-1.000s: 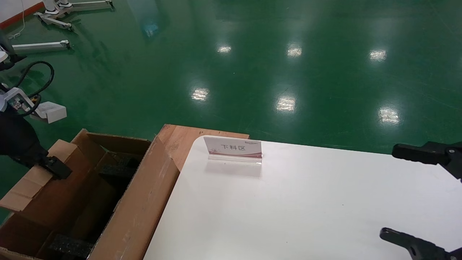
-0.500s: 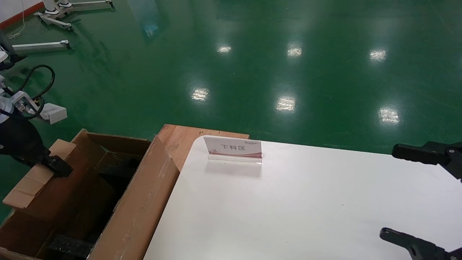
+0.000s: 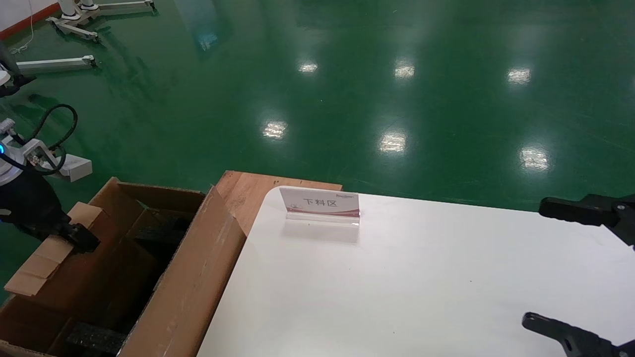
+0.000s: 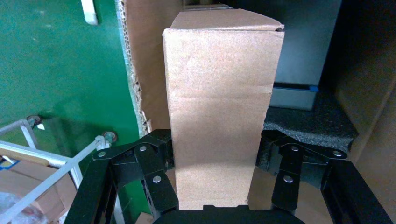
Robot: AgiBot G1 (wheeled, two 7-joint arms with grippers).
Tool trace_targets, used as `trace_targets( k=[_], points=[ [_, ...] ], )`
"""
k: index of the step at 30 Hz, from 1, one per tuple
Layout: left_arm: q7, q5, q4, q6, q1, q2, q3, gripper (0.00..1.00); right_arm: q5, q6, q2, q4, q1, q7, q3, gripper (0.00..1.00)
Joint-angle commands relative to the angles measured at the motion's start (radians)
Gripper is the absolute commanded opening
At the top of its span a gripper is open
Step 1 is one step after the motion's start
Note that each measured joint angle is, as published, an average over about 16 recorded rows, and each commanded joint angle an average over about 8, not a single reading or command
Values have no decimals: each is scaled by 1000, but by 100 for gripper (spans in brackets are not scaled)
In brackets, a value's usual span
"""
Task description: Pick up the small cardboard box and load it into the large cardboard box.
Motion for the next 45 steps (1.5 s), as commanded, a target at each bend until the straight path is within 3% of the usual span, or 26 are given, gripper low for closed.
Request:
trace_targets(
  k=[1, 6, 7, 8, 14, 16, 45],
  points=[
    [7, -5, 19, -2, 18, 3, -3, 0, 0, 0, 0, 0, 0, 0, 0, 100],
    [23, -18, 65, -9, 63, 11, -11, 1, 0, 0, 0, 0, 0, 0, 0, 100],
    [25, -19, 72, -8, 69, 12, -12, 5, 0, 0, 0, 0, 0, 0, 0, 100],
    [29, -22, 80, -8, 75, 14, -13, 13, 0, 0, 0, 0, 0, 0, -1, 100],
    [43, -28, 106, -3, 96, 21, -17, 87, 0, 1, 0, 0, 0, 0, -1, 100],
    [44, -29, 109, -2, 98, 22, -17, 100, 1, 1, 0, 0, 0, 0, -1, 100],
    [37, -23, 94, -6, 86, 18, -15, 100, 1, 0, 0, 0, 0, 0, 0, 100]
  ],
)
